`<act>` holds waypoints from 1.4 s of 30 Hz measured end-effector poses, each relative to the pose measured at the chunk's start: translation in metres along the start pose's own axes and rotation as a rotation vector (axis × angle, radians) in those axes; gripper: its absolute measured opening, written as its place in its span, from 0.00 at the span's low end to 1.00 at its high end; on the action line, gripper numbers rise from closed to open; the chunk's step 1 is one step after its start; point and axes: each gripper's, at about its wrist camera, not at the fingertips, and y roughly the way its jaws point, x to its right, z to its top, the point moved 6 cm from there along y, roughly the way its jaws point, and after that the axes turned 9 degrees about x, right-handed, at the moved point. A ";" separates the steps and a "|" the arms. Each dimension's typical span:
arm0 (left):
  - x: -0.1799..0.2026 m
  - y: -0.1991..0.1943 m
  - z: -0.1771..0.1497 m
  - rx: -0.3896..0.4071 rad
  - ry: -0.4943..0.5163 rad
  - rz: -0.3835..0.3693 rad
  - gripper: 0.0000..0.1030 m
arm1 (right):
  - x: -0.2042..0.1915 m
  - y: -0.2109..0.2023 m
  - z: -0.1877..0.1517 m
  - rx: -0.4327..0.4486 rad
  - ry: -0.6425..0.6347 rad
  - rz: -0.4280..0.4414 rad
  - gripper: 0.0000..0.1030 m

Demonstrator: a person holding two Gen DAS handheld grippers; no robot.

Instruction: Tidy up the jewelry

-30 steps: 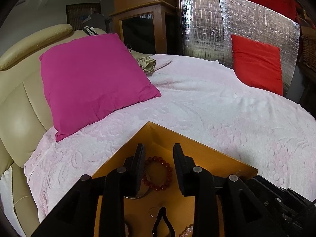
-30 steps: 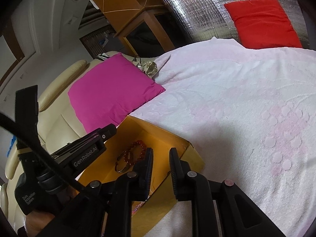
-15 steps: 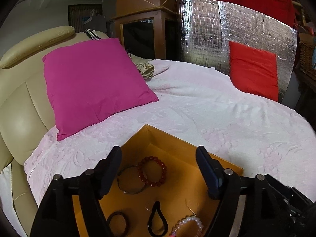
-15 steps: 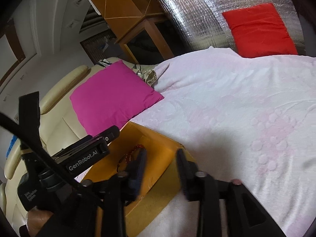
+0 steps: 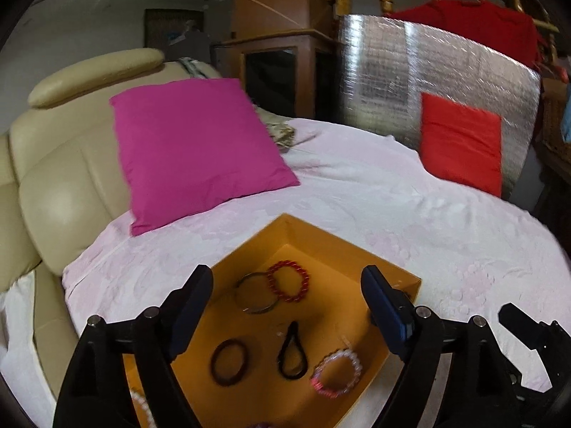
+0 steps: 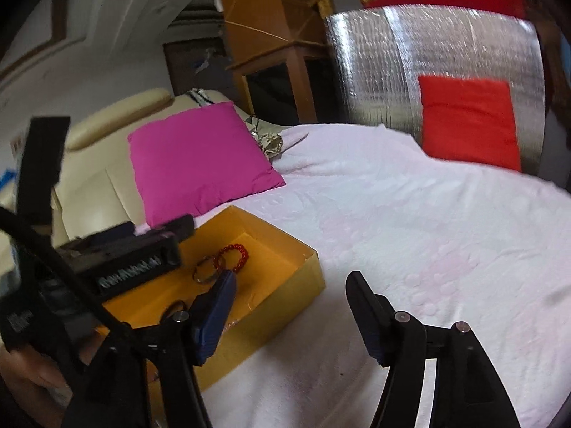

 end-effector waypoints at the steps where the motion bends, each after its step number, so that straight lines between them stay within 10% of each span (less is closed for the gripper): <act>1: -0.006 -0.006 0.001 0.009 -0.012 0.014 0.83 | -0.001 -0.002 0.001 0.002 -0.012 0.000 0.66; 13: -0.066 -0.084 0.004 -0.005 -0.012 0.116 0.83 | -0.010 -0.087 0.011 0.113 0.030 -0.021 0.76; 42: -0.101 -0.246 0.030 0.141 0.019 0.156 0.83 | -0.105 -0.204 0.017 0.036 -0.064 -0.006 0.80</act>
